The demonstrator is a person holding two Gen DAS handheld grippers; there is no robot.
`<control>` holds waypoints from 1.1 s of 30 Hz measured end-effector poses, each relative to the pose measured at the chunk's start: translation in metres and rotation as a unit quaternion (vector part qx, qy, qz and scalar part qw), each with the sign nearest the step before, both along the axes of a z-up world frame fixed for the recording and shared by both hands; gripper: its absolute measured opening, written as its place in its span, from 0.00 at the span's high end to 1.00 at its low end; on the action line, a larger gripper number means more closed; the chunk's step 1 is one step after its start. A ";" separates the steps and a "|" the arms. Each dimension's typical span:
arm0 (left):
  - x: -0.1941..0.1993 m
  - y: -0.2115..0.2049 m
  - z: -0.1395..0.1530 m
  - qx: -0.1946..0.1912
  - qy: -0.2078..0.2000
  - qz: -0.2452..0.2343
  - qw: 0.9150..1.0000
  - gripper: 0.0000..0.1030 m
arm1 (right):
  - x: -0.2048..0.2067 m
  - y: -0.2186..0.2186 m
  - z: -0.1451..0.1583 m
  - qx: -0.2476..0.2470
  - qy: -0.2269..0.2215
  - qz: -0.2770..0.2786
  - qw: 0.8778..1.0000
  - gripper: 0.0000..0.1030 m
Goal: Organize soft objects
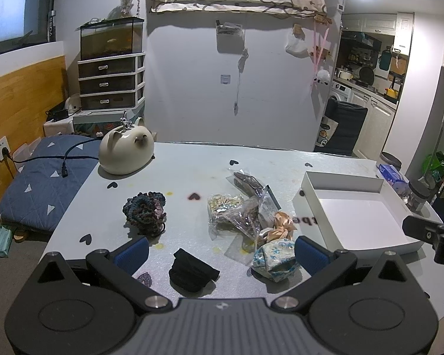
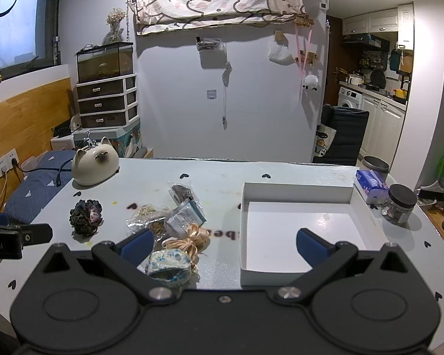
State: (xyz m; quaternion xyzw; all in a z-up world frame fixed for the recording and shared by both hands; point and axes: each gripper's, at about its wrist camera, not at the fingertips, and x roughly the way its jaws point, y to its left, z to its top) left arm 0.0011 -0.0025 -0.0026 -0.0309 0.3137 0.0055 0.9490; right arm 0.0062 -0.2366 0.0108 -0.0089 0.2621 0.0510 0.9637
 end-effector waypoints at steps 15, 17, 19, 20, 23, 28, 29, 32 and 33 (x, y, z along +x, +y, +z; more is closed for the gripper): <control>0.000 0.000 0.000 0.000 0.000 0.000 1.000 0.00 | 0.001 0.001 -0.001 0.000 0.001 0.000 1.000 0.00; 0.000 0.000 0.000 -0.001 0.001 0.000 1.000 0.00 | 0.001 0.001 -0.001 0.000 0.002 0.000 1.000 0.00; 0.000 0.000 0.000 0.000 0.000 0.000 1.000 0.00 | 0.002 0.001 -0.002 0.000 0.003 0.000 1.000 0.00; 0.000 0.000 0.000 0.000 0.000 0.000 1.000 0.00 | 0.002 0.002 -0.002 0.001 0.003 0.001 1.000 0.00; 0.000 0.000 0.000 0.000 0.000 0.000 1.000 0.00 | 0.003 0.002 -0.002 0.000 0.004 0.000 1.000 0.00; 0.007 0.001 0.002 0.000 -0.007 0.003 1.000 0.00 | 0.005 0.002 -0.003 -0.002 0.000 0.003 1.000 0.00; 0.009 0.001 0.002 0.000 -0.008 0.003 1.000 0.00 | 0.006 0.001 -0.003 -0.002 -0.002 0.006 1.000 0.00; 0.021 0.008 0.003 0.002 -0.012 0.005 1.000 0.00 | 0.015 -0.001 -0.002 -0.001 -0.007 0.011 1.000 0.00; 0.022 0.010 0.004 0.003 -0.013 0.006 1.000 0.00 | 0.018 0.000 -0.001 0.000 -0.010 0.009 1.000 0.00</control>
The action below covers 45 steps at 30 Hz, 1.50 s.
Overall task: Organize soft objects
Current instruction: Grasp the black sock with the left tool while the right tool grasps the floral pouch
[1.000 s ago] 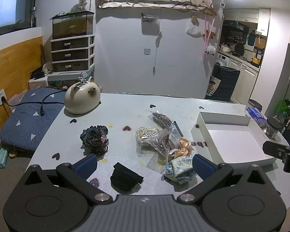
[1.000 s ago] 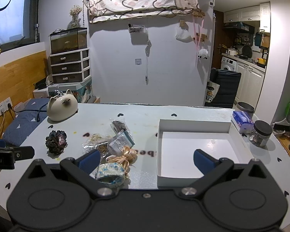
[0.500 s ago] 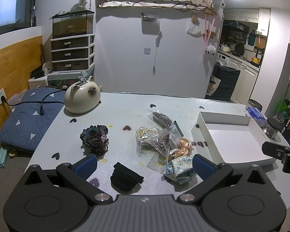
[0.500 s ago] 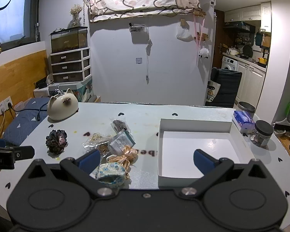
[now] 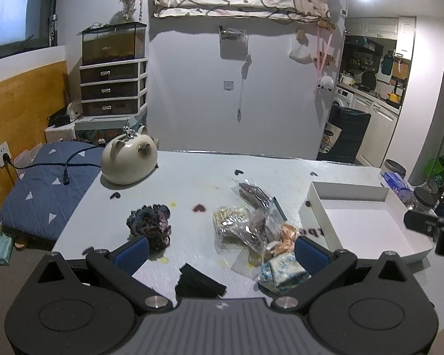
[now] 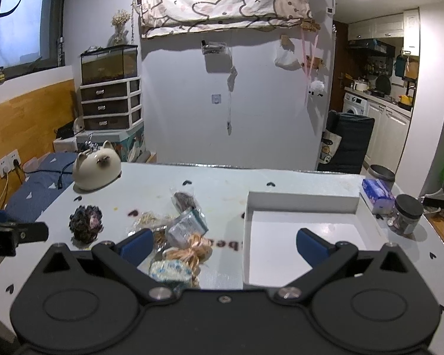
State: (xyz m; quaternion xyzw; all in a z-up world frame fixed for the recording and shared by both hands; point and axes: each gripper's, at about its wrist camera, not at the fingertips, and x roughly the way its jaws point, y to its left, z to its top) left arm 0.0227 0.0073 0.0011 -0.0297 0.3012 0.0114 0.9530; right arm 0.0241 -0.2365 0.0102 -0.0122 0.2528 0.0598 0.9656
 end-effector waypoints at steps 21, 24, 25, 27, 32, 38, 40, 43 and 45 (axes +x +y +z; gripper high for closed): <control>0.074 0.045 -0.062 0.036 0.067 -0.025 0.997 0.00 | 0.098 0.030 -0.027 0.007 0.007 0.047 0.999 0.00; 0.074 0.052 -0.078 0.019 0.087 -0.022 0.996 0.00 | 0.110 0.039 -0.047 -0.003 0.043 0.048 0.998 0.00; 0.073 0.054 -0.083 0.012 0.091 -0.022 0.996 0.00 | 0.113 0.041 -0.054 -0.003 0.055 0.051 0.997 0.00; 0.074 0.058 -0.092 0.001 0.103 -0.020 0.994 0.00 | 0.120 0.045 -0.067 0.002 0.082 0.060 0.995 0.00; 0.074 0.063 -0.113 -0.001 0.149 -0.023 0.989 0.00 | 0.133 0.063 -0.098 -0.005 0.134 0.085 0.987 0.00; 0.074 0.067 -0.128 0.000 0.180 -0.010 0.984 0.00 | 0.142 0.088 -0.129 -0.022 0.181 0.130 0.975 0.07; 0.075 0.070 -0.130 -0.015 0.185 -0.011 0.983 0.00 | 0.144 0.094 -0.137 -0.031 0.194 0.140 0.971 0.11; 0.079 0.069 -0.131 -0.024 0.180 -0.021 0.983 0.00 | 0.149 0.100 -0.148 -0.039 0.214 0.143 0.966 0.20; 0.084 0.067 -0.133 -0.028 0.174 -0.032 0.984 0.02 | 0.152 0.099 -0.153 -0.040 0.223 0.140 0.964 0.26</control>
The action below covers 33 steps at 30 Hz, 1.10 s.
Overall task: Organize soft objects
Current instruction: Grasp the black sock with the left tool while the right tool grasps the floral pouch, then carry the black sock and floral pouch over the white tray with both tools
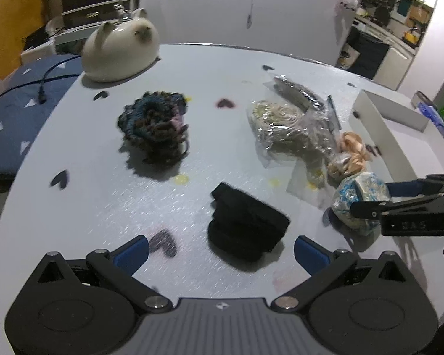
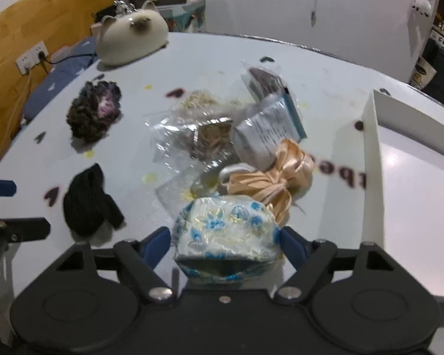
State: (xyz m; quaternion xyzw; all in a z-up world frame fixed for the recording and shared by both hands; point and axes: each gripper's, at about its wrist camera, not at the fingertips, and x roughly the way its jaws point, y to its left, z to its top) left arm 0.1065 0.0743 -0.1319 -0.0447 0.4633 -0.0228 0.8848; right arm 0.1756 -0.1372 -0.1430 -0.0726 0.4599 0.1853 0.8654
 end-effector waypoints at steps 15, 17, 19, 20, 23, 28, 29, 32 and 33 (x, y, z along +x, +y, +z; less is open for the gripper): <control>0.033 -0.020 -0.026 0.020 -0.005 -0.101 0.995 0.17 | -0.010 -0.016 0.004 0.013 0.008 -0.017 1.000 0.62; 0.037 -0.020 -0.030 0.023 -0.002 -0.119 0.993 0.23 | -0.012 -0.015 0.005 0.012 0.008 -0.015 1.000 0.62; 0.043 -0.020 -0.034 0.024 0.010 -0.137 0.990 0.33 | -0.013 -0.014 0.005 0.012 0.008 -0.015 1.000 0.62; 0.044 -0.021 -0.035 0.024 0.015 -0.142 0.990 0.35 | -0.013 -0.014 0.005 0.012 0.008 -0.016 1.000 0.62; 0.044 -0.019 -0.035 0.017 0.016 -0.147 0.989 0.42 | -0.015 -0.015 0.006 0.012 0.008 -0.020 1.000 0.63; 0.040 -0.017 -0.031 0.003 0.014 -0.136 0.991 0.63 | -0.017 -0.016 0.007 0.014 0.007 -0.024 1.000 0.64; 0.039 -0.017 -0.030 0.000 0.014 -0.133 0.991 0.67 | -0.017 -0.016 0.007 0.015 0.007 -0.024 1.000 0.64; 0.034 -0.016 -0.027 -0.010 0.014 -0.122 0.992 0.72 | -0.019 -0.016 0.010 0.021 0.004 -0.021 1.000 0.66; 0.032 -0.015 -0.026 -0.015 0.015 -0.118 0.993 0.73 | -0.019 -0.016 0.011 0.023 0.003 -0.020 1.000 0.67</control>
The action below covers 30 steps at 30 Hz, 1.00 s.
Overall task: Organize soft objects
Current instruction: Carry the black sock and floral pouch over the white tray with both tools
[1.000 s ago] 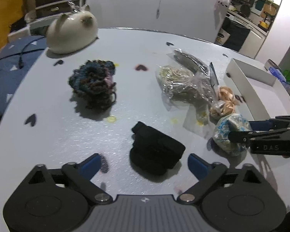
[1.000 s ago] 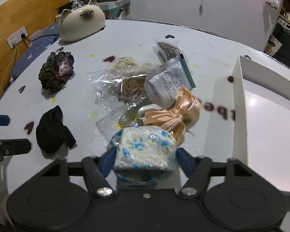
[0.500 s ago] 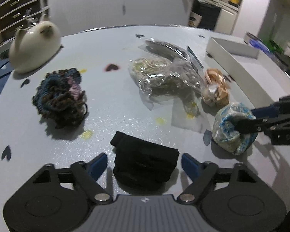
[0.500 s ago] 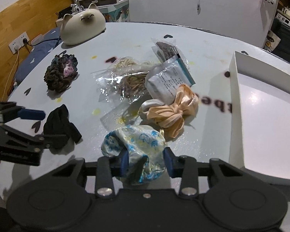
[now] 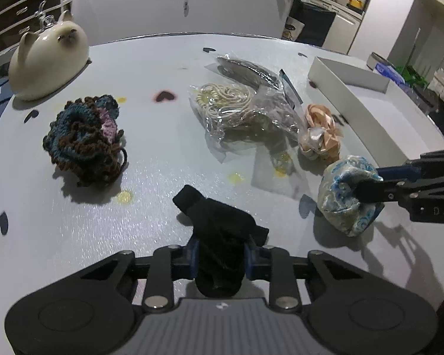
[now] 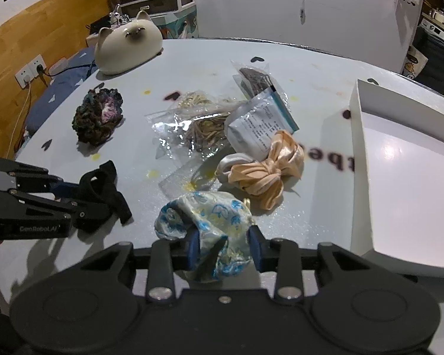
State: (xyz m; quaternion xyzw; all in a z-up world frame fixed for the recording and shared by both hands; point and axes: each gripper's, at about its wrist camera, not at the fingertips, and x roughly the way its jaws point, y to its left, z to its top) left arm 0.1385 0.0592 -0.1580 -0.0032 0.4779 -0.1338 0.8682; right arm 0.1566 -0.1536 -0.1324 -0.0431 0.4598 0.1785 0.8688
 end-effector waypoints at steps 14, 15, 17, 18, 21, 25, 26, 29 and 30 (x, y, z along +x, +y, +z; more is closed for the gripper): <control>-0.034 -0.005 0.033 -0.036 -0.023 0.058 0.997 0.75 | -0.017 -0.008 0.013 0.004 -0.012 0.000 1.000 0.79; -0.035 -0.005 0.038 -0.038 -0.029 0.064 0.997 0.75 | -0.019 -0.009 0.015 0.004 -0.016 0.000 1.000 0.79; -0.036 -0.007 0.049 -0.036 -0.044 0.076 0.995 0.75 | -0.022 -0.013 0.023 0.004 -0.028 -0.002 1.000 0.79; -0.036 -0.009 0.055 -0.035 -0.051 0.081 0.995 0.75 | -0.023 -0.015 0.026 0.005 -0.033 -0.003 0.999 0.79; -0.034 -0.015 0.074 -0.043 -0.075 0.092 0.992 0.75 | -0.025 -0.025 0.040 0.010 -0.052 -0.010 0.999 0.79; -0.031 -0.035 0.099 -0.049 -0.101 0.097 0.989 0.75 | -0.026 -0.043 0.059 0.016 -0.075 -0.016 0.997 0.79; -0.030 -0.042 0.105 -0.051 -0.106 0.096 0.988 0.75 | -0.026 -0.050 0.066 0.020 -0.083 -0.019 0.996 0.79; -0.027 -0.067 0.119 -0.055 -0.117 0.095 0.987 0.74 | -0.025 -0.071 0.083 0.031 -0.102 -0.028 0.994 0.79; -0.028 -0.076 0.122 -0.057 -0.121 0.095 0.986 0.74 | -0.024 -0.079 0.089 0.035 -0.108 -0.031 0.993 0.79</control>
